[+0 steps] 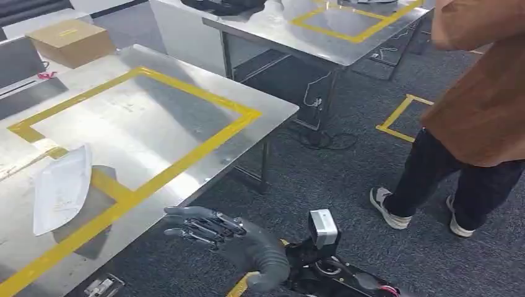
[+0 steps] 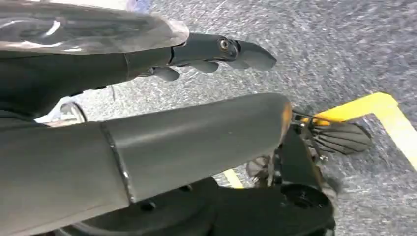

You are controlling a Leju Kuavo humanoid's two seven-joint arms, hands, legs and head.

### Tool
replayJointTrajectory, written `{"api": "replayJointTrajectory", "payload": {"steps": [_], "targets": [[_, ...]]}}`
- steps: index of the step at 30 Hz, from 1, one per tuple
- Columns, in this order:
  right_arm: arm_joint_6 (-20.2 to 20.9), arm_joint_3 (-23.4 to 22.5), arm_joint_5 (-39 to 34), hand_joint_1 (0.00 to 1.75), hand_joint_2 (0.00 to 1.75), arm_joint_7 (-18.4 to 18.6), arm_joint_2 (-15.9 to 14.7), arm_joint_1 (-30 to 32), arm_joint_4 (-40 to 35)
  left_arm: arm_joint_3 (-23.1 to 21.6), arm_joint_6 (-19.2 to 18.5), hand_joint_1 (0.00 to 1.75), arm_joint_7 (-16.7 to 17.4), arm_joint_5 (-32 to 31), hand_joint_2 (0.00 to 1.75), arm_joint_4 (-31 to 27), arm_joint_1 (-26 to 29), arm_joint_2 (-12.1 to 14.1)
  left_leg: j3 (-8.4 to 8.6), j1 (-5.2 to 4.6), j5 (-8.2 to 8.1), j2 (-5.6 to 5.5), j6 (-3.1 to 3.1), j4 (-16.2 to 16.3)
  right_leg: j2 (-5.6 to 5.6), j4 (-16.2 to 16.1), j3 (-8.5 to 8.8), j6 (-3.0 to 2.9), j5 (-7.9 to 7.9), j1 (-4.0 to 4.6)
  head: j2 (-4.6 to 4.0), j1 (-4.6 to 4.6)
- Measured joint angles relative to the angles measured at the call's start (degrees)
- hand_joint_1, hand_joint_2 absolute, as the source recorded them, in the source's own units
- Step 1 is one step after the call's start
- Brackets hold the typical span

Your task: Take the parts from the cabinet and place them on the table.

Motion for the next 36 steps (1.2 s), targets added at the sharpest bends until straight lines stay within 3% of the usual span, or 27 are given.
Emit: {"api": "replayJointTrajectory", "payload": {"steps": [1,2,5,6,7,8,9,11,12,13,15,16,17,18,21,22,23,24,26,27,28,29,30,31,32,33,36], "targets": [[0.00,0.00,-0.04,0.00,0.00,-0.02,0.00,-0.13,0.00,0.02,0.00,0.00,0.00,0.00,0.00,0.00,0.00,-0.04,0.17,-0.08,-0.09,0.45,-0.14,-0.01,-2.42,-4.33,2.14,-0.39,0.66,0.38,0.00,0.20],[0.02,0.00,-0.13,0.00,0.00,-0.04,0.00,-0.35,0.00,0.02,0.00,0.00,0.00,0.02,0.00,0.00,0.01,-0.04,0.07,-0.55,-0.26,0.82,-0.44,0.26,-3.05,-5.72,2.54,-0.60,0.17,1.10,0.00,0.26],[0.07,-0.02,-0.35,0.00,0.00,-0.15,-0.04,-0.23,0.00,0.04,0.09,0.00,0.00,0.09,0.00,0.00,-0.03,-0.02,0.50,-0.49,-0.01,2.65,-1.22,-0.27,-1.20,-5.57,1.88,-1.33,0.55,1.18,0.00,-0.37],[0.07,0.00,-0.35,0.00,0.00,-0.15,-0.04,-0.23,0.00,0.04,0.09,0.00,0.00,0.09,0.00,0.00,-0.13,-0.04,0.52,-0.48,-0.31,2.78,-1.65,-0.17,-0.54,-6.31,2.72,-1.88,1.02,0.86,0.00,-0.33],[0.07,-0.02,-0.44,0.00,0.00,-0.22,-0.04,-0.28,0.00,0.07,0.09,0.00,-0.02,0.04,0.00,0.00,-0.29,0.00,0.25,-0.17,-1.47,0.06,-2.05,1.20,-0.16,-6.63,3.00,-2.20,1.39,0.58,0.00,-0.55],[0.02,-0.02,-0.52,0.00,0.00,-0.24,-0.04,-0.43,0.00,0.07,0.09,0.00,-0.04,-0.02,0.00,-0.02,-0.28,0.00,-1.33,-0.18,-3.68,-2.21,-2.08,4.41,0.21,-6.62,2.78,-2.66,1.73,0.51,0.00,-0.83],[0.04,-0.04,-0.52,0.00,0.00,-0.26,-0.04,-0.45,0.00,0.07,0.07,0.00,-0.04,-0.04,0.00,-0.02,-0.24,-0.07,-3.57,-0.15,-6.07,-3.36,-2.15,9.02,0.63,-6.62,2.52,-2.78,1.81,0.51,0.00,-1.25],[0.02,-0.02,-0.52,0.00,0.00,-0.22,-0.04,-0.31,0.02,0.07,0.07,0.00,-0.04,-0.04,0.00,-0.02,0.09,-0.11,-8.17,-0.13,-9.29,-3.90,-2.31,18.22,1.92,-6.58,2.20,-2.86,1.92,0.54,0.00,-1.84],[0.02,-0.02,-0.52,0.00,0.00,-0.22,-0.04,-0.27,0.04,0.07,0.07,0.00,-0.04,-0.04,0.00,0.00,0.21,-0.11,-8.93,-0.12,-8.74,-3.90,-2.34,19.19,2.69,-6.56,2.19,-2.79,1.97,0.53,0.00,-2.03],[0.04,-0.02,-0.52,0.00,0.00,-0.22,-0.04,-0.27,0.04,0.07,0.07,0.00,-0.04,-0.02,0.00,0.00,0.26,-0.11,-8.27,-0.04,-6.89,-3.91,-2.33,17.22,3.39,-6.53,2.26,-2.74,2.00,0.51,0.00,-2.32],[0.02,-0.02,-0.52,0.00,0.00,-0.22,-0.04,-0.29,0.04,0.07,0.07,0.00,-0.07,-0.04,0.00,0.00,0.20,0.04,-3.64,0.26,-0.85,-4.60,-2.24,6.71,4.85,-6.25,2.37,-2.57,1.91,0.43,0.00,-2.91],[0.04,-0.02,-0.52,0.00,0.00,-0.22,-0.04,-0.29,0.04,0.07,0.07,0.00,-0.11,-0.04,0.00,0.00,0.21,0.09,-1.40,0.62,1.09,-6.76,-2.21,1.43,5.39,-5.96,2.19,-2.33,1.76,0.42,0.00,-3.08],[0.02,-0.02,-0.52,0.00,0.00,-0.24,-0.04,-0.29,0.02,0.07,0.07,0.00,-0.11,-0.04,0.00,0.00,0.19,0.09,-1.13,0.59,0.37,-8.04,-2.27,0.59,5.79,-5.62,1.81,-1.94,1.59,0.79,0.00,-3.43],[0.02,-0.02,-0.50,0.00,0.00,-0.22,-0.04,-0.28,0.02,0.09,0.07,0.00,-0.11,-0.06,0.00,0.00,0.17,0.09,-1.27,0.58,0.64,-7.05,-1.89,0.42,6.35,-5.58,1.57,-1.66,1.70,0.75,0.00,-3.19],[-0.02,-0.04,-0.52,0.00,0.00,-0.26,-0.07,-0.28,0.02,0.09,0.07,0.00,-0.17,-0.13,0.00,0.00,-0.04,-0.02,-1.02,0.33,0.82,-5.73,-0.91,0.19,7.62,-5.89,1.26,-0.54,1.86,0.42,0.00,-2.73],[-0.07,-0.09,-0.52,0.00,0.00,-0.26,-0.07,-0.16,0.02,0.09,0.07,0.00,-0.17,-0.24,0.00,0.00,-0.09,-0.09,-0.88,0.57,0.95,-4.73,-0.53,-0.11,5.60,-4.66,0.71,-0.33,1.03,0.41,0.00,-2.73],[-0.09,-0.11,-0.52,0.00,0.00,-0.28,-0.07,-0.27,-0.02,0.09,0.07,0.00,-0.20,-0.24,0.00,0.00,-0.09,-0.07,-0.85,0.53,0.91,-4.53,-0.13,-0.13,3.36,-2.15,-0.43,-0.15,-0.62,0.64,0.00,-2.06],[-0.18,-0.11,-0.52,0.00,0.00,-0.31,-0.09,-0.29,0.00,0.09,0.07,0.00,-0.20,-0.24,0.00,0.00,-0.06,0.02,-0.87,0.45,0.83,-3.84,0.04,-0.13,2.18,2.53,-2.58,0.13,-3.13,0.53,0.00,-1.35],[-0.39,-0.13,-0.57,0.00,0.00,-0.28,-0.13,-0.17,0.00,0.09,0.07,0.00,-0.20,-0.24,0.00,0.00,0.10,0.09,-0.88,0.20,0.74,-2.34,0.16,-0.11,1.45,12.33,-7.08,0.48,-7.21,0.26,0.00,-0.85],[-0.42,-0.15,-0.57,0.00,0.00,-0.28,-0.18,-0.09,0.00,0.09,0.07,0.00,-0.17,-0.24,0.00,0.00,0.21,0.11,-0.85,0.14,0.70,-1.67,0.20,-0.10,1.35,14.19,-7.91,0.56,-7.35,0.25,0.00,-0.70],[-0.50,-0.15,-0.57,0.00,0.00,-0.28,-0.22,-0.07,0.00,0.09,0.07,0.00,-0.17,-0.26,0.00,0.00,0.22,0.11,-0.79,0.11,0.64,-1.05,0.20,-0.10,1.29,13.29,-7.39,0.54,-6.27,0.26,0.00,-0.59],[-0.74,-0.17,-0.55,0.00,0.00,-0.28,-0.31,-0.09,0.00,0.09,0.07,0.00,-0.17,-0.26,0.00,0.00,0.18,0.11,-0.72,0.09,0.56,-0.45,0.15,-0.09,1.16,10.02,-5.69,0.45,-4.32,0.26,0.00,-0.40],[-1.18,-0.26,-0.48,0.00,0.00,-0.28,-0.37,-0.08,0.00,0.09,0.07,0.00,-0.17,-0.26,0.00,0.00,0.11,0.00,-0.51,0.09,0.49,0.17,0.06,-0.09,0.69,4.44,-2.76,0.29,-1.49,0.28,0.00,-0.11],[-1.20,-0.29,-0.46,0.00,0.00,-0.28,-0.37,-0.09,0.00,0.09,0.07,0.00,-0.17,-0.24,0.00,0.00,0.07,0.00,-0.25,0.07,0.35,0.59,-0.15,-0.09,-0.83,-0.59,-0.05,0.02,0.70,0.39,0.00,-0.09],[-1.97,-0.88,-0.33,0.00,0.00,-0.31,-0.66,-0.12,-0.11,0.11,0.07,0.00,-0.13,-0.26,0.00,0.00,0.09,0.02,-0.02,-0.34,0.15,1.04,-0.45,0.01,-3.93,-4.60,1.65,-0.17,0.83,0.85,0.00,0.35],[-2.47,-1.31,-0.33,0.00,0.00,-0.31,-0.77,-0.10,-0.41,0.11,0.07,0.00,-0.06,-0.26,0.00,0.00,0.07,0.00,-0.09,-0.53,0.03,1.38,-0.73,0.23,-3.57,-5.42,1.90,-0.77,0.59,1.25,0.00,0.42],[-3.19,-2.62,-0.50,0.00,0.00,-0.48,-1.53,0.28,-1.00,0.11,0.13,0.00,0.00,-0.26,0.00,0.00,0.07,0.04,0.44,-0.44,-0.03,3.72,-1.55,-0.12,-1.36,-5.56,1.52,-1.62,1.00,1.39,0.00,-0.29]]}}
